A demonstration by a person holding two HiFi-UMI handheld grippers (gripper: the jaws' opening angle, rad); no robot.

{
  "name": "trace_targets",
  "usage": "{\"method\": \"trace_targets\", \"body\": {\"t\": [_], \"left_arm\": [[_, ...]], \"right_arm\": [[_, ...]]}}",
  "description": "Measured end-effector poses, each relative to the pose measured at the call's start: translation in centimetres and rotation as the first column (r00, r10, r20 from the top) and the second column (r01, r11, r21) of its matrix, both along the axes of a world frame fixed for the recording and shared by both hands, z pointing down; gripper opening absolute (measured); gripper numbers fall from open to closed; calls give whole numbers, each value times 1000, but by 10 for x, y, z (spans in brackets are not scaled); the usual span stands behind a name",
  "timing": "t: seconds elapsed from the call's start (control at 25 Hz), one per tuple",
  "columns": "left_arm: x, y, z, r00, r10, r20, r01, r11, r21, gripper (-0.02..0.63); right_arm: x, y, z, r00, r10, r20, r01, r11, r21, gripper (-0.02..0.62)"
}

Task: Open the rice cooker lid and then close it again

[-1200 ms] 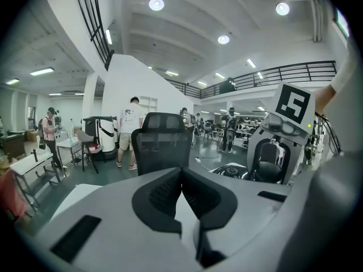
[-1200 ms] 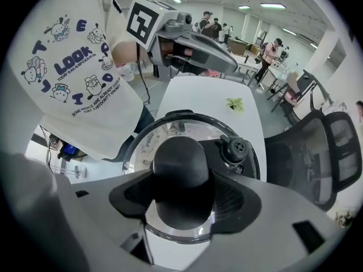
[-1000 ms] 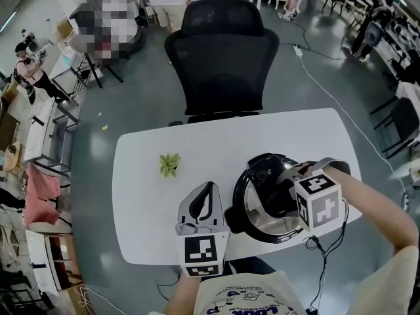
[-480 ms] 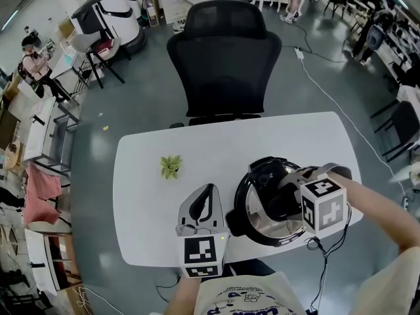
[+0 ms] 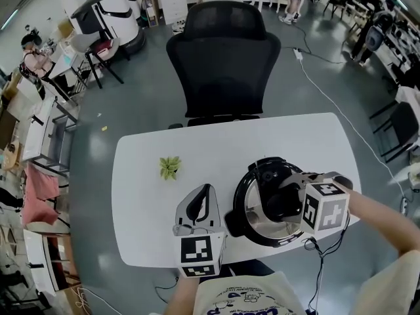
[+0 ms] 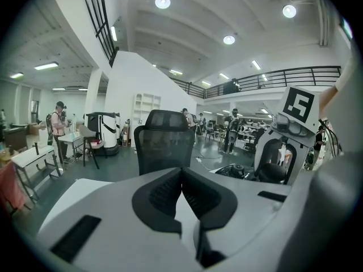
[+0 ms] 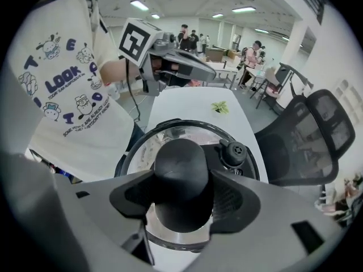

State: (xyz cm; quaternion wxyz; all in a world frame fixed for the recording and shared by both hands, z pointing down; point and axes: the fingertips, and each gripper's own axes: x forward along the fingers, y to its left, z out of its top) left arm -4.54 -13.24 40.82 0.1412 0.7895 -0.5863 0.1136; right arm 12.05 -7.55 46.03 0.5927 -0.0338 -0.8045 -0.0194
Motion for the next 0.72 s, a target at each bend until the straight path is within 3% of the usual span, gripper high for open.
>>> {"method": "trace_targets", "body": {"t": [0.16,0.36,0.72], "left_arm": [[-1,-1,0,1000,-1,-8,1,1000,-4,14],[0,2,-1,1000,-1,-11,1,1000,-5,14],[-1,12,3,1000,-3,-18,3,1000,-18,14]], "right_arm": [[-1,-5,-2,989,147,31,-147,989,2,301],[0,-7,-4,948,314,59,-315,949,4,301],[-3,-3,-5,956,270,113,-272,962,5,301]]}}
